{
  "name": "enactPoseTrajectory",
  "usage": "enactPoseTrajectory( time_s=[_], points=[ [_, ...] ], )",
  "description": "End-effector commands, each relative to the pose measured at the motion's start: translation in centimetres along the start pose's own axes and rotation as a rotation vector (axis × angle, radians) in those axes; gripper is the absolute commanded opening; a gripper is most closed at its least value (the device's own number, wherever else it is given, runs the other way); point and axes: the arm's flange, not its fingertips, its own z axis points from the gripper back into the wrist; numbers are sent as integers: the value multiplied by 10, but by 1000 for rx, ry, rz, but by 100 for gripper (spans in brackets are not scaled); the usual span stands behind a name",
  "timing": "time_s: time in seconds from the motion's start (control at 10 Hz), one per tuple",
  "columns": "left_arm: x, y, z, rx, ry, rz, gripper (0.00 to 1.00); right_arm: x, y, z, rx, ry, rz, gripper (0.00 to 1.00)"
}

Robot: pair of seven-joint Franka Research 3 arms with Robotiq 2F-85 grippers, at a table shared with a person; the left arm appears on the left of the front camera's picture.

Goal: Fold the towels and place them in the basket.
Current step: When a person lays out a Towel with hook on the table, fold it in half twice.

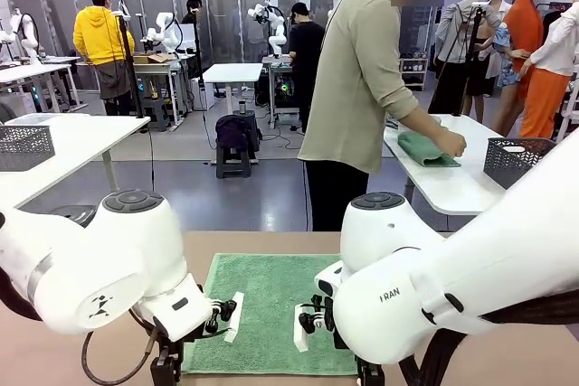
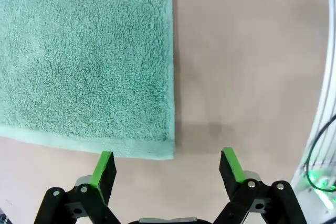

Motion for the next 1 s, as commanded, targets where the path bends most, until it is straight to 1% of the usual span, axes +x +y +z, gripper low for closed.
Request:
enactPoseTrajectory(
  time_s=[0.0, 0.3, 0.4, 0.5, 0.6, 0.7, 0.9],
  points=[
    [-4, -6, -11, 38, -1, -7, 100, 3, 2, -8, -40, 18, -29, 100],
    [-7, -3, -15, 22, -13, -10, 100, 3, 1, -7, -56, 10, -31, 100],
    [-8, -3, -15, 33, -12, -20, 100, 3, 2, -7, -60, -2, -21, 100],
    [-9, -4, -14, 66, 0, -34, 98, 4, 3, -5, -75, -8, -19, 100],
    [-9, -4, -14, 74, 3, -39, 80, 4, 3, -5, -99, -6, -15, 81],
    [-9, -4, -13, 77, -5, -40, 83, 4, 4, -4, -120, -6, -7, 95],
    [-9, -4, -13, 71, -8, -38, 83, 4, 5, -4, -126, 4, 0, 95]
  ],
)
